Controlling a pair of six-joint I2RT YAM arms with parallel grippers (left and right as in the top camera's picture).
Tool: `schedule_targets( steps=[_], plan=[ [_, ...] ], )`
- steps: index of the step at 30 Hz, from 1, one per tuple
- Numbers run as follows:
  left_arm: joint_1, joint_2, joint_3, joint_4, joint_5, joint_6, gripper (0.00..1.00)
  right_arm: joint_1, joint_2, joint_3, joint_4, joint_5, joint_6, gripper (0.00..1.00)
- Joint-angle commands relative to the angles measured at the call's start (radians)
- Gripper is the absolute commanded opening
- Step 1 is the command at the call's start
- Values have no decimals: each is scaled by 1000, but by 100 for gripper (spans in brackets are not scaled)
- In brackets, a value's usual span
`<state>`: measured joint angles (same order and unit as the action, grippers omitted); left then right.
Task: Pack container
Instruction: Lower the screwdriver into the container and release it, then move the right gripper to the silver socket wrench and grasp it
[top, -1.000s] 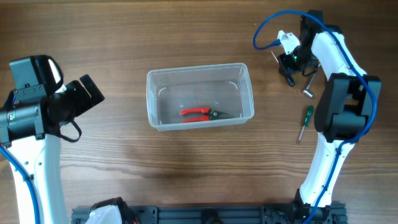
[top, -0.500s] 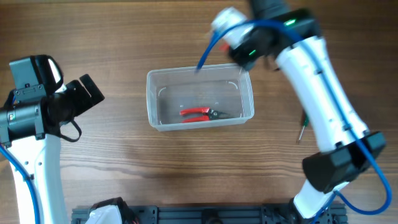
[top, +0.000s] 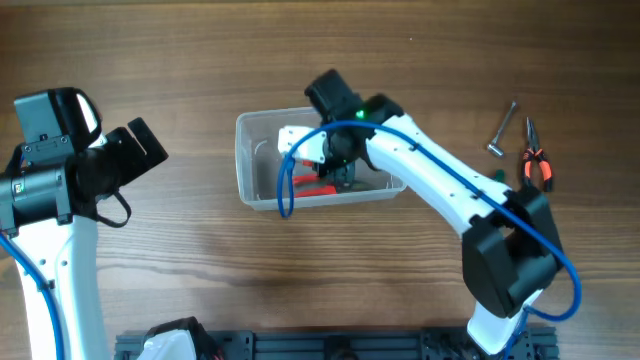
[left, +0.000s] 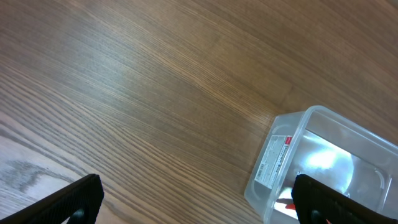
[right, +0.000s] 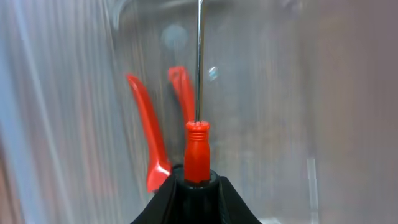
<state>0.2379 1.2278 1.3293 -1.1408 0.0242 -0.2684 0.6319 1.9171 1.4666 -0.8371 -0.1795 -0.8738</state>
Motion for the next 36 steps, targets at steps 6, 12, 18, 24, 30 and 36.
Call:
schedule_targets(
  steps=[6, 12, 18, 24, 30, 36],
  plan=[
    [5, 3, 13, -1, 8, 3, 100, -5, 11, -74, 71, -6, -3, 29],
    [5, 3, 13, -1, 8, 3, 100, -5, 10, -74, 86, -3, 79, 36],
    [6, 3, 13, -1, 8, 2, 100, -5, -29, 29, 70, 60, 362, 42],
    [6, 3, 13, -1, 8, 2, 100, -74, -171, 190, 2, 306, 771, 73],
    [5, 3, 13, -1, 8, 2, 100, -336, -314, 230, -42, 317, 1125, 100],
    [5, 3, 13, -2, 9, 2, 100, -672, -230, 229, -156, 246, 1349, 100]
  ],
)
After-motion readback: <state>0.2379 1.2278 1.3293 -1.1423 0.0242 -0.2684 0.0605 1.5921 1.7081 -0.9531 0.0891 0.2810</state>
